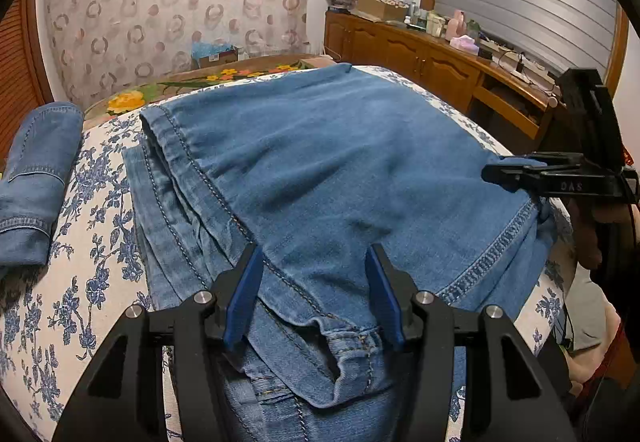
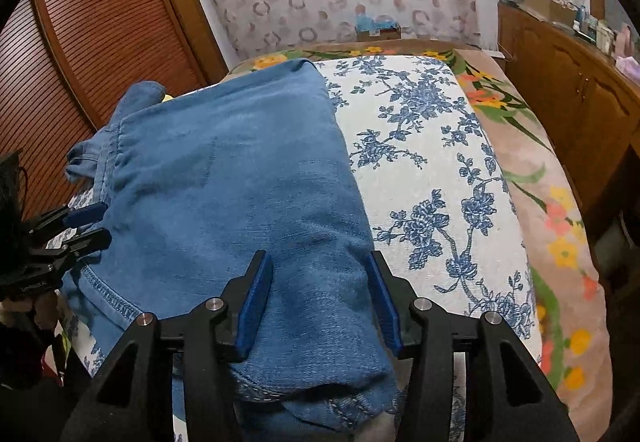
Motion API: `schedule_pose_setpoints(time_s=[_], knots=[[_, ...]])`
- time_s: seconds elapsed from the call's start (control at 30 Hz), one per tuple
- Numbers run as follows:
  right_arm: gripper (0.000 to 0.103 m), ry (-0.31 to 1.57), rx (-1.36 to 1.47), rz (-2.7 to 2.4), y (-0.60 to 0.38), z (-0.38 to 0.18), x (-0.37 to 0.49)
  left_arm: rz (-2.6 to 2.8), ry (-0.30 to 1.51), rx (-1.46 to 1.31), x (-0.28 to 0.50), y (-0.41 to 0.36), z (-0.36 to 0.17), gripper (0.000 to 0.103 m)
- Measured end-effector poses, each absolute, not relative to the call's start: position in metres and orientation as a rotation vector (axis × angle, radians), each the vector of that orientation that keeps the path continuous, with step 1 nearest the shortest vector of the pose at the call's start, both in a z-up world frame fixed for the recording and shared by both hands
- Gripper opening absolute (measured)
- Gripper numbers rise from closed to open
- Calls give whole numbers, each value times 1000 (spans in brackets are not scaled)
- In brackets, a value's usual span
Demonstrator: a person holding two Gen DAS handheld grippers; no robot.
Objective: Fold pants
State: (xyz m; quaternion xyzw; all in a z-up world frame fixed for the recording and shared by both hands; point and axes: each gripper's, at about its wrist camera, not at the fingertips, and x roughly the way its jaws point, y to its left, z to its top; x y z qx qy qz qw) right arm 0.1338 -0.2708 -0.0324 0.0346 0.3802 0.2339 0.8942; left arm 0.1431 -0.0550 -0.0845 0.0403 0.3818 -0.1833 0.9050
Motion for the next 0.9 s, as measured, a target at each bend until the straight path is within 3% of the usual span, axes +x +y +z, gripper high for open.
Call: schedule_pose_setpoints(time_s=[0.07, 0.1, 0.13, 0.63, 0.9], knots=[[29, 786, 78, 496, -270, -31, 132, -379, 791, 81, 143, -55, -84, 55], [16, 782, 80, 503, -269, -30, 130, -378, 792, 82, 143, -55, -84, 55], [13, 775, 82, 508, -269, -27, 129, -376, 792, 82, 143, -54, -84, 55], [9, 553, -9, 666, -198, 76, 84, -262, 705, 51, 112, 8, -36, 55], [9, 556, -91, 840, -112, 80, 61, -157, 700, -2, 89, 72, -29, 55]])
